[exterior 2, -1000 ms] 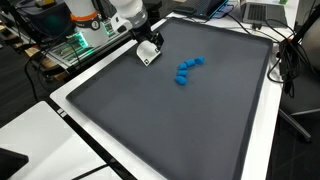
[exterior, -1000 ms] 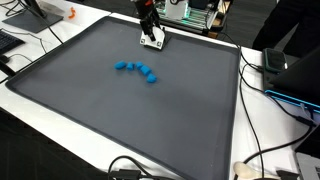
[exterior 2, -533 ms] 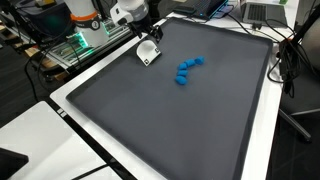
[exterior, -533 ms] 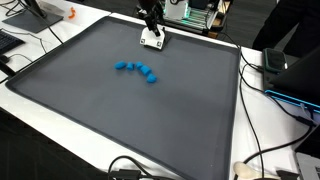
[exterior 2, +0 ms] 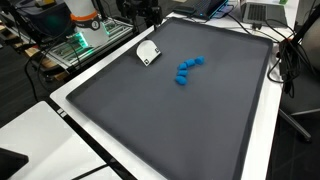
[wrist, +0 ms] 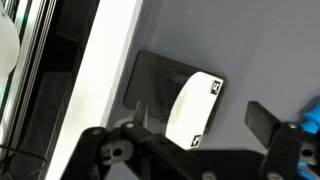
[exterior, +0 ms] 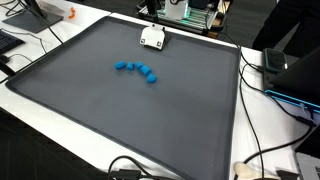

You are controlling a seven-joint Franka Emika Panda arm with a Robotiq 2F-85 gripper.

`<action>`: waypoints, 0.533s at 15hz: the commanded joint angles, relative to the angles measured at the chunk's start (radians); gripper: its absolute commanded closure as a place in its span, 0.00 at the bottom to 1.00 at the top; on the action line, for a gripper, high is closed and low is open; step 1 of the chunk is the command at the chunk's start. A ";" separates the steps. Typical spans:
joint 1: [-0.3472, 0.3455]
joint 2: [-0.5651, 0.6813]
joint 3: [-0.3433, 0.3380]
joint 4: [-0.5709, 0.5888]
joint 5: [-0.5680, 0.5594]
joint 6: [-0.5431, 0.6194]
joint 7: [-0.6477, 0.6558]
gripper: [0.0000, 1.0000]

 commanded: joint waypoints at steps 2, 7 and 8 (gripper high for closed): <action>0.001 -0.056 0.051 0.099 -0.158 -0.091 -0.054 0.00; 0.018 -0.011 0.082 0.248 -0.257 -0.129 -0.206 0.00; 0.022 0.004 0.087 0.275 -0.271 -0.122 -0.243 0.00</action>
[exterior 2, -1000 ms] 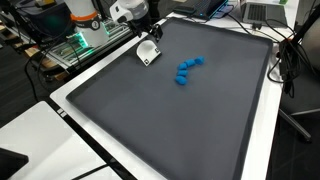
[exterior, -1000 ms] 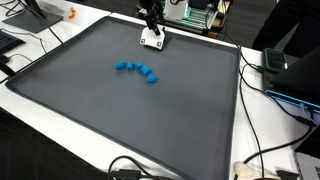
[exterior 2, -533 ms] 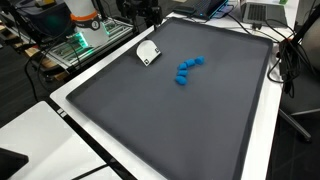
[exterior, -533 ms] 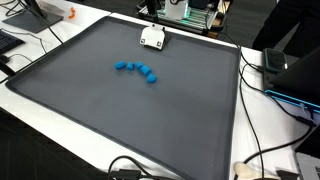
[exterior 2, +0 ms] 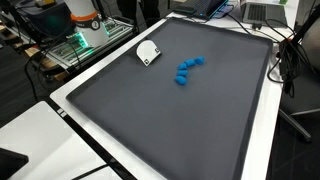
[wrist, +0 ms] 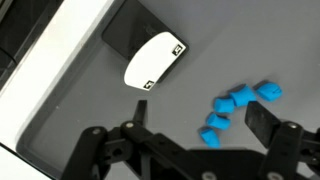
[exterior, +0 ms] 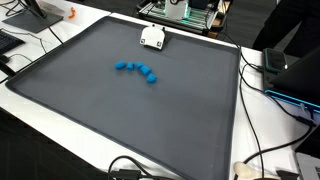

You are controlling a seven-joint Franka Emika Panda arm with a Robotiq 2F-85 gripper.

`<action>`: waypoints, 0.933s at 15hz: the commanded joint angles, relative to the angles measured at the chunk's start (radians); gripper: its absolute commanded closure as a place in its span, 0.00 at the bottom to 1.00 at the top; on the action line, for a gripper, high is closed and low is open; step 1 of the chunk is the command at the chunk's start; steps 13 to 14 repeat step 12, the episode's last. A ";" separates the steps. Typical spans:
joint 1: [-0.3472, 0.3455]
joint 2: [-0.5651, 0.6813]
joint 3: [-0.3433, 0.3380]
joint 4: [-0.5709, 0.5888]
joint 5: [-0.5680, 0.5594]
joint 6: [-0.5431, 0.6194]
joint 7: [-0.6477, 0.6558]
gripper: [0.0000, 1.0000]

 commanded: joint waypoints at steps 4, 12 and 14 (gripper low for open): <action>0.027 0.105 0.023 0.161 -0.104 0.006 -0.246 0.00; 0.035 0.124 0.021 0.190 -0.099 0.016 -0.321 0.00; 0.035 0.124 0.021 0.190 -0.099 0.016 -0.321 0.00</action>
